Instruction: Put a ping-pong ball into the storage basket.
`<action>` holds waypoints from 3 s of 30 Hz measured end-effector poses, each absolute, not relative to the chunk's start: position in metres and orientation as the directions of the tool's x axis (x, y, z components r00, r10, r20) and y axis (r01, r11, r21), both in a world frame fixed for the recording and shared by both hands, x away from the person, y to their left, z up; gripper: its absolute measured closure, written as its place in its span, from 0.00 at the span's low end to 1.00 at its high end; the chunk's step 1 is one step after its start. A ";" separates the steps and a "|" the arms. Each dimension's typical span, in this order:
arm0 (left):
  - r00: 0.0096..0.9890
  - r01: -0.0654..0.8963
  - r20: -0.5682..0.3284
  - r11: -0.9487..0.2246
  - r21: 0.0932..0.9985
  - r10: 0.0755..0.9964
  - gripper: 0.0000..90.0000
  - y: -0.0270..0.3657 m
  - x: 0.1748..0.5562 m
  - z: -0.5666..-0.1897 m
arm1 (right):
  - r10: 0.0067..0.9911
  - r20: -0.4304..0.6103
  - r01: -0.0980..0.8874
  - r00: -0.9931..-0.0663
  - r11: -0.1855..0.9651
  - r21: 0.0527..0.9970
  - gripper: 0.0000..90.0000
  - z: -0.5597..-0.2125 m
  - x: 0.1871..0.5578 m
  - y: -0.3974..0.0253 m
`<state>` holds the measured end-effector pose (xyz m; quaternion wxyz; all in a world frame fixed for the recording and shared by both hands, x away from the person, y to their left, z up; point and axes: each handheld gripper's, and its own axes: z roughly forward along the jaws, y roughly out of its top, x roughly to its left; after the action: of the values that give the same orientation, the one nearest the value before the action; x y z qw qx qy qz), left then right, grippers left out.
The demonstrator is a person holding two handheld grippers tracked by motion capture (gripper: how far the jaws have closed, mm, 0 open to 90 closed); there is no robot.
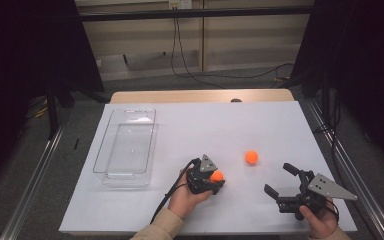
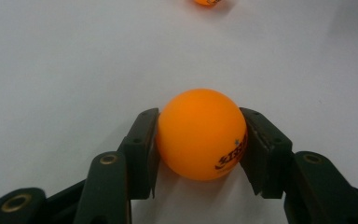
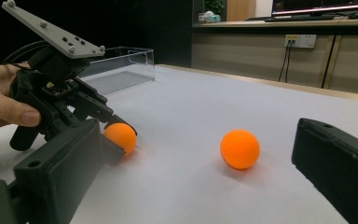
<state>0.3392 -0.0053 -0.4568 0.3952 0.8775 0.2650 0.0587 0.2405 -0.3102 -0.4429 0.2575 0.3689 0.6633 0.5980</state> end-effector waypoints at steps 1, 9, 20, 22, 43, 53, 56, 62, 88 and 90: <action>0.853 0.421 -0.110 -0.546 0.725 0.511 0.57 -0.005 0.339 -0.457 | 0.797 0.099 0.181 -0.595 0.012 0.983 0.02 -0.443 0.240 -0.310; 0.845 0.439 -0.131 -0.531 0.725 0.519 0.56 -0.002 0.341 -0.454 | 0.797 0.100 0.181 -0.595 0.012 0.983 0.02 -0.443 0.241 -0.311; 0.835 0.454 -0.151 -0.510 0.730 0.529 0.57 0.003 0.343 -0.448 | 0.797 0.099 0.181 -0.595 0.013 0.983 0.02 -0.443 0.241 -0.311; 0.834 0.457 -0.152 -0.509 0.729 0.531 0.57 0.004 0.343 -0.447 | 0.798 0.100 0.182 -0.595 0.012 0.983 0.02 -0.443 0.240 -0.311; 0.814 0.487 -0.180 -0.480 0.730 0.552 0.57 0.014 0.346 -0.437 | 0.798 0.102 0.181 -0.594 0.010 0.983 0.02 -0.443 0.240 -0.311; 0.802 0.507 -0.200 -0.464 0.726 0.564 0.57 0.020 0.348 -0.432 | 0.798 0.102 0.182 -0.594 0.010 0.983 0.02 -0.443 0.241 -0.311; 0.801 0.508 -0.199 -0.465 0.725 0.564 0.57 0.021 0.349 -0.431 | 0.798 0.102 0.180 -0.595 0.009 0.984 0.02 -0.443 0.240 -0.312; 0.794 0.516 -0.207 -0.452 0.728 0.572 0.57 0.025 0.349 -0.429 | 0.798 0.105 0.184 -0.593 0.007 0.983 0.02 -0.443 0.240 -0.312; 0.776 0.524 -0.209 -0.423 0.740 0.595 0.57 0.042 0.352 -0.414 | 0.804 0.107 0.190 -0.585 0.007 0.982 0.02 -0.444 0.241 -0.312; 0.775 0.525 -0.210 -0.422 0.739 0.597 0.57 0.043 0.352 -0.413 | 0.804 0.108 0.190 -0.585 0.007 0.982 0.02 -0.444 0.242 -0.312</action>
<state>0.3520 0.0426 -0.4132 0.4223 0.8420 0.3330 0.0423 0.2416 -0.3120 -0.4445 0.2574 0.3761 0.6611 0.5960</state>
